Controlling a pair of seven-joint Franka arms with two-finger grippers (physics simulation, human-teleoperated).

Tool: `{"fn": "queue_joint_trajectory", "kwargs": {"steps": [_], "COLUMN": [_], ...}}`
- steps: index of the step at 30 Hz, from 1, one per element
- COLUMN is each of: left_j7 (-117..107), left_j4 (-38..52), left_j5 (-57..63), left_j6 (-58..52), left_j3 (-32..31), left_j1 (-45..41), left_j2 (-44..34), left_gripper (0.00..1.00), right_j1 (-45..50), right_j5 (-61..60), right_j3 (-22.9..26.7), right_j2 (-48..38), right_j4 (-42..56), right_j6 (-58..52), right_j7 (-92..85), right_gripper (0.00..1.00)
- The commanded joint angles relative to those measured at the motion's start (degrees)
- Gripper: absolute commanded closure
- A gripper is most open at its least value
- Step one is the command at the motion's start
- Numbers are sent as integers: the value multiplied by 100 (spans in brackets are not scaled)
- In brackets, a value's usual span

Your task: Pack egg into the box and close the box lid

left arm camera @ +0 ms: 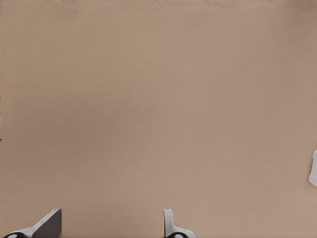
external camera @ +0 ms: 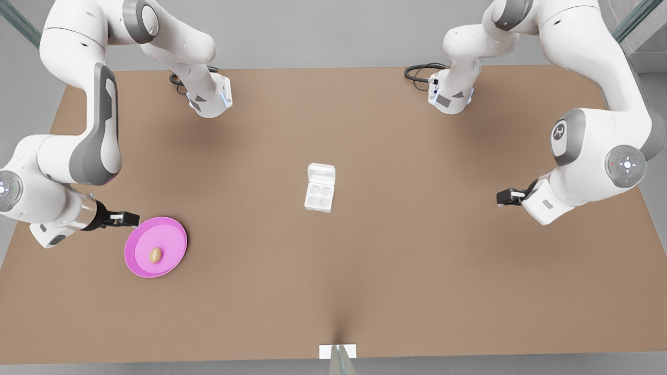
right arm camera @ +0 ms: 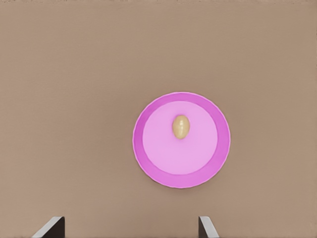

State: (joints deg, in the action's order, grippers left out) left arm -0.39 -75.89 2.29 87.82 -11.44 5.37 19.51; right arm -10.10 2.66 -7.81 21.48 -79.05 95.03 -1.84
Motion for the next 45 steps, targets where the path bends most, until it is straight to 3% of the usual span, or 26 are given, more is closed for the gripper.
{"fn": "queue_joint_trajectory", "kwargs": {"steps": [1, 5, 10, 12, 14, 16, 17, 18, 20, 21, 23, 25, 29, 33, 45], "left_j7": [-831, -1418, -1367, -1367, -1367, -1367, -1367, -1367, -1367, -1367, -1367, -1367, -1367, -1358, -1358], "left_j4": [13, 92, 13, 22, 22, 13, 13, 13, 22, 22, 22, 22, 13, -4, -48], "left_j5": [26, -378, -141, -141, -132, -132, -132, -132, -132, -132, -132, -132, 254, 281, 290], "left_j6": [289, 262, 297, 306, 315, 315, 315, 315, 324, 324, 332, 332, 385, 535, 561], "left_j3": [-7, -60, -51, -51, -51, -51, -51, -51, -51, -51, -51, -51, -60, -51, -51], "left_j1": [-1, -80, -106, -106, -106, -106, -106, -106, -106, -106, -106, -115, -176, -194, -220], "left_j2": [-26, -26, 53, 61, 70, 97, 105, 105, 149, 149, 149, 158, 219, 307, 334], "left_gripper": [0, 0, 0, 0, 0, 0, 0, 0, 0, 0, 0, 0, 0, 0, 0], "right_j1": [-1, 17, -282, -616, -643, -643, -774, -906, -933, -1126, -1038, -1038, -1065, -1064, -1161], "right_j5": [15, 15, 6, 24, 138, 200, 681, 780, 780, 771, 709, 762, 1052, 1044, 1070], "right_j3": [-1, -1, 78, 78, 78, 52, 34, 25, 78, 34, 25, -19, 8, -388, -379], "right_j2": [-3, 40, 1630, 1658, 1930, 1658, 1273, 1184, 797, 753, 875, 1165, 1254, 1219, 1482], "right_j4": [-23, -893, -472, -340, -269, -1165, -2540, -2862, -2652, -1888, -1904, -2247, -2387, -2774, -2651], "right_j6": [280, 613, 1290, 1405, 2195, 2845, 4641, 5070, 4183, 2902, 3215, 4419, 4463, 4534, 4947], "right_j7": [-115, -54, -124, -405, -616, -687, -713, -827, -1617, -2040, -1900, -1425, -925, -168, 456], "right_gripper": [0, 0, 0, 0, 0, 0, 0, 0, 0, 0, 0, 0, 0, 0, 0]}}
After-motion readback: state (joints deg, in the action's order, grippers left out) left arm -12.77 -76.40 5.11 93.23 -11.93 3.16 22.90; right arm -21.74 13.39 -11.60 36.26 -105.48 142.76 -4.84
